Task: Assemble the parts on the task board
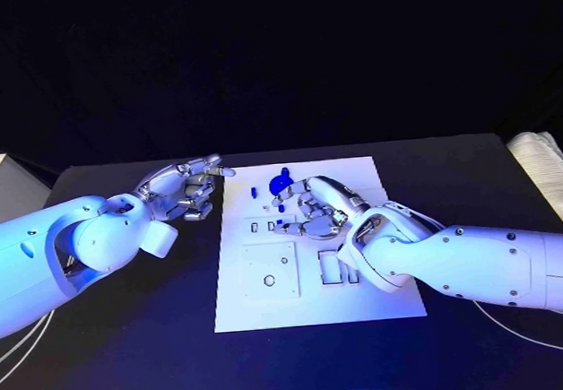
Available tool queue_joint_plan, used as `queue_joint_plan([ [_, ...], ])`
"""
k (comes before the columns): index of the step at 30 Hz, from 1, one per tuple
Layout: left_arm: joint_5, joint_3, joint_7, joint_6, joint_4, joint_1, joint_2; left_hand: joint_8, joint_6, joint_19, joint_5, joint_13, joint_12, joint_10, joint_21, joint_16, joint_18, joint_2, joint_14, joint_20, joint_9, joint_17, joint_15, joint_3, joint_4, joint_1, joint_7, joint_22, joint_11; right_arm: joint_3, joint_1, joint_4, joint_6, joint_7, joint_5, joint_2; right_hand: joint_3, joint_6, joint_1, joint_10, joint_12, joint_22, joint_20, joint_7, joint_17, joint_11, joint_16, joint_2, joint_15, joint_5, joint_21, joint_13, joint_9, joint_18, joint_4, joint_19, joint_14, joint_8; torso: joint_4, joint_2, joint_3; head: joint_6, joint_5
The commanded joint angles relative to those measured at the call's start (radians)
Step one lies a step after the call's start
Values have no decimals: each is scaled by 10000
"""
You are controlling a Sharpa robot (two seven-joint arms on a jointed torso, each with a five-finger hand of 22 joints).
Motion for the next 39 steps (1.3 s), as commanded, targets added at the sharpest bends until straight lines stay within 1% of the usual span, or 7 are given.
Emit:
queue_joint_plan([
  [1,-1455,16,-841,-515,149,68,35,173,183,-106,-10,-27,4,39,-64,-48,108,-50,701,12,101,1939,4,-39,-129,257,-11,-61,-66,34,236,334,-501,1772,1827,-234,-25,67,-30,-93,-80,2569,69,-27,2363,-8,-83,72,35,113,-104,1221,13,-32,149,986,973,70,-69,-101,-18,37,20],
  [5,-2320,20,-1421,-697,188,221,109,496,387,-107,-12,-65,-36,78,-81,-61,115,-210,695,-37,334,1915,-66,-184,-252,526,-107,-88,-147,75,506,490,-515,2136,2800,-520,-29,72,12,-141,-130,2507,47,-48,2290,-30,-120,115,12,518,-261,1181,21,3,325,925,953,186,-83,-242,5,42,110],
  [11,-3907,21,-2705,-817,282,520,303,989,354,-253,-9,-247,-159,52,-213,-143,165,-520,622,-166,842,1735,-197,-1058,529,64,-265,-341,-282,110,912,371,-213,2428,4586,-1056,69,25,42,-282,-303,2369,23,-55,2096,-43,-217,182,-8,1027,-611,1049,19,79,520,793,901,305,-69,-386,14,-28,200],
  [21,-6429,5,-4898,-368,508,671,757,1572,247,-466,4,-616,-420,-184,-439,-314,239,-460,481,-254,1403,1400,-296,-803,324,1252,-371,-718,-388,117,1301,112,182,2389,5785,-1852,249,-81,93,-726,-894,1990,1,-55,1422,-53,-586,215,-29,1185,-1546,593,5,275,692,448,710,414,-30,-504,44,-176,265],
  [26,-7494,-27,-5725,-389,511,687,1091,2086,245,-418,-17,-561,-406,-54,-465,-324,231,-708,502,-323,1865,1419,-374,-1003,894,949,-477,-718,-474,114,1353,120,372,2216,5932,-2121,364,-193,153,-1033,-1324,1715,-14,-49,1041,-54,-840,139,-40,1222,-2191,252,-12,398,768,232,600,477,-8,-530,80,-223,311],
  [31,-8256,-138,-6159,-411,385,752,1529,2509,137,-384,-6,-445,-352,88,-497,-333,231,-740,517,-421,2354,1427,-478,-1694,1729,687,-598,-740,-581,108,1374,137,472,1986,5593,-2271,484,-258,241,-1085,-1419,1648,-23,-43,982,-55,-903,67,-47,1528,-2324,162,-22,416,782,210,591,529,5,-547,124,-231,309],
  [39,-8537,-392,-6364,-254,-250,1043,2314,2657,109,-391,-1,-460,-371,68,-522,-345,235,-653,513,-447,2552,1415,-502,-1923,1903,670,-629,-770,-606,92,1383,71,501,1718,5386,-2290,487,-307,196,-1248,-1635,1457,-23,-38,910,-48,-959,-24,-43,1572,-2771,-13,-30,500,836,65,575,553,-6,-557,147,-256,360],
])
